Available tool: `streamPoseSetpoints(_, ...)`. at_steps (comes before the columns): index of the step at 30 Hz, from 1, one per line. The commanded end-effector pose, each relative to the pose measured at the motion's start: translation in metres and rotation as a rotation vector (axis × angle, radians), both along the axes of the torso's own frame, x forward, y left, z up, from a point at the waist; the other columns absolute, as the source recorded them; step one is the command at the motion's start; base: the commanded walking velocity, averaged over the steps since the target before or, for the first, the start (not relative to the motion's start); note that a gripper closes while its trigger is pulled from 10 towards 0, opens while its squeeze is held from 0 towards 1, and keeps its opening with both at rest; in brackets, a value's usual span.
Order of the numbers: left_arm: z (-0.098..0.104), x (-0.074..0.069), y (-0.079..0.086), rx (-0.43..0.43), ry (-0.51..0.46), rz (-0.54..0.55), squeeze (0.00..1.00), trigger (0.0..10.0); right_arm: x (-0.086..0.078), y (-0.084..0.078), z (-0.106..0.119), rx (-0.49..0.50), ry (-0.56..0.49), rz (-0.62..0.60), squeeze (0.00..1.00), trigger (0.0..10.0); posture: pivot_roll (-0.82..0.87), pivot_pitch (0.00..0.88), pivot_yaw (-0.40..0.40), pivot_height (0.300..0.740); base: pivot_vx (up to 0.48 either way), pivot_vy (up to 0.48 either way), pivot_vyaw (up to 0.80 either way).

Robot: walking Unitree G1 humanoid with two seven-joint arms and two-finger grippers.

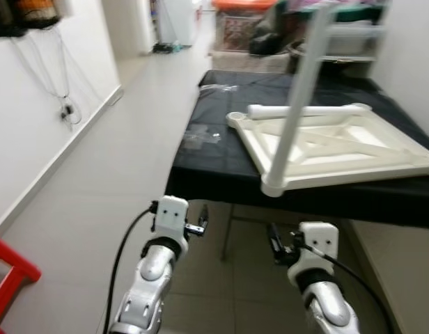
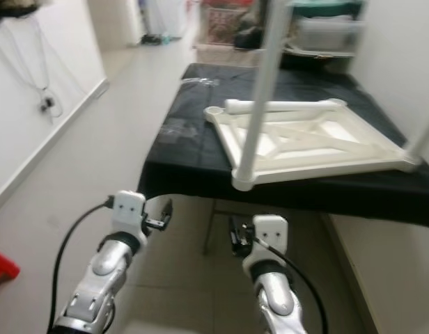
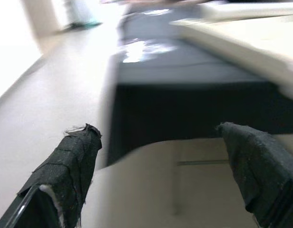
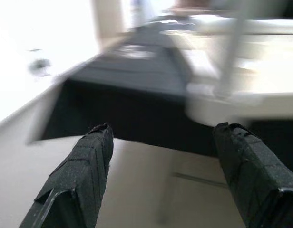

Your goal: Building children table

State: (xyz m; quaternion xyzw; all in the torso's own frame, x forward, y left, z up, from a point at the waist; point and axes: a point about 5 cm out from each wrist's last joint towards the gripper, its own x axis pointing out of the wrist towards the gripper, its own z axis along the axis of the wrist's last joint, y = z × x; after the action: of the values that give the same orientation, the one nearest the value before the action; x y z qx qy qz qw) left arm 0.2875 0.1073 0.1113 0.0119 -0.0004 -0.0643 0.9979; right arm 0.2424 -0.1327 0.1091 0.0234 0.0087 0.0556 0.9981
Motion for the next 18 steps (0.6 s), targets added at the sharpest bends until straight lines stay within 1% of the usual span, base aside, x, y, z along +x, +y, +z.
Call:
streamPoseSetpoints(1, -0.001, 0.0, -0.005, -0.002, 0.008, -0.014, 0.0, 10.0, -0.002, -0.002, -0.003, 0.011, 0.018, -0.003, 0.0, 10.0, 0.06, 0.0, -0.046, 0.74, 0.266, 0.0, 0.0)
streamPoseSetpoints(6, -0.001, 0.0, -0.005, -0.002, 0.008, -0.016, 0.0, 10.0, -0.002, -0.002, -0.002, 0.032, 0.015, 0.007, 0.0, 10.0, 0.06, 0.0, -0.046, 0.74, 0.262, 0.0, 0.0)
streamPoseSetpoints(12, -0.001, 0.0, -0.005, 0.0, 0.01, -0.018, 0.0, 10.0, -0.002, 0.002, 0.001, 0.054, 0.001, 0.051, 0.0, 10.0, 0.06, 0.0, -0.046, 0.74, 0.262, 0.0, 0.0)
streamPoseSetpoints(13, -0.001, 0.0, -0.005, 0.0, 0.011, -0.018, 0.0, 10.0, -0.002, 0.004, 0.004, 0.061, -0.015, 0.069, 0.0, 10.0, 0.06, 0.0, -0.046, 0.74, 0.262, 0.0, 0.0)
streamPoseSetpoints(18, -0.001, 0.0, -0.005, 0.0, 0.011, -0.017, 0.0, 10.0, -0.001, 0.004, 0.008, 0.071, -0.038, 0.066, 0.0, 10.0, 0.06, 0.0, -0.046, 0.74, 0.262, 0.0, 0.0)
